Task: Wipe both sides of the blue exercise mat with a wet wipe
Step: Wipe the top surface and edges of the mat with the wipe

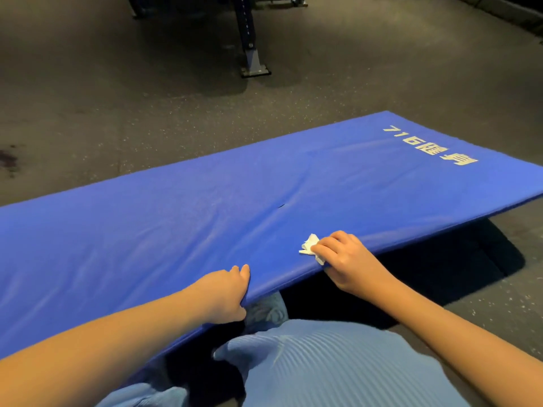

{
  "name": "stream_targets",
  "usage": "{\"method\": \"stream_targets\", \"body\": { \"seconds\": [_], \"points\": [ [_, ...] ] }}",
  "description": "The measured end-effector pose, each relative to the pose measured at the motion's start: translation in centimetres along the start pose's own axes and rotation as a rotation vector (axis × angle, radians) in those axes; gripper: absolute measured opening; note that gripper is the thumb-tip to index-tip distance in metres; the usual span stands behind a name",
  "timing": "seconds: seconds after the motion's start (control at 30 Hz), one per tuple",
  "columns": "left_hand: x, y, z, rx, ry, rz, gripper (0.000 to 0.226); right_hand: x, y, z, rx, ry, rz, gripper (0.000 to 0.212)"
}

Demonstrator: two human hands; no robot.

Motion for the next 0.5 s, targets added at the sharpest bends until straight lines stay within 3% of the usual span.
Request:
{"method": "stream_targets", "body": {
  "seconds": [0.17,0.5],
  "points": [
    [-2.7,-3.3,-2.1,-0.012,0.08,0.011,0.045,-1.6,1.7,-0.7,-0.016,0.13,0.018,0.031],
    [0.6,-8.7,-10.6,-0.139,0.127,-0.037,0.038,-1.8,8.3,-9.1,-0.228,0.206,-0.044,0.04]
  ]
}}
Point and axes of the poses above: each hand's wrist, its own y-axis towards the middle knuckle, its own x-axis out of the palm, z = x × y, the point moved 4 cm from there along y, towards the middle knuckle, and after that the axes turned 13 degrees about -z, right-handed, at the moved point
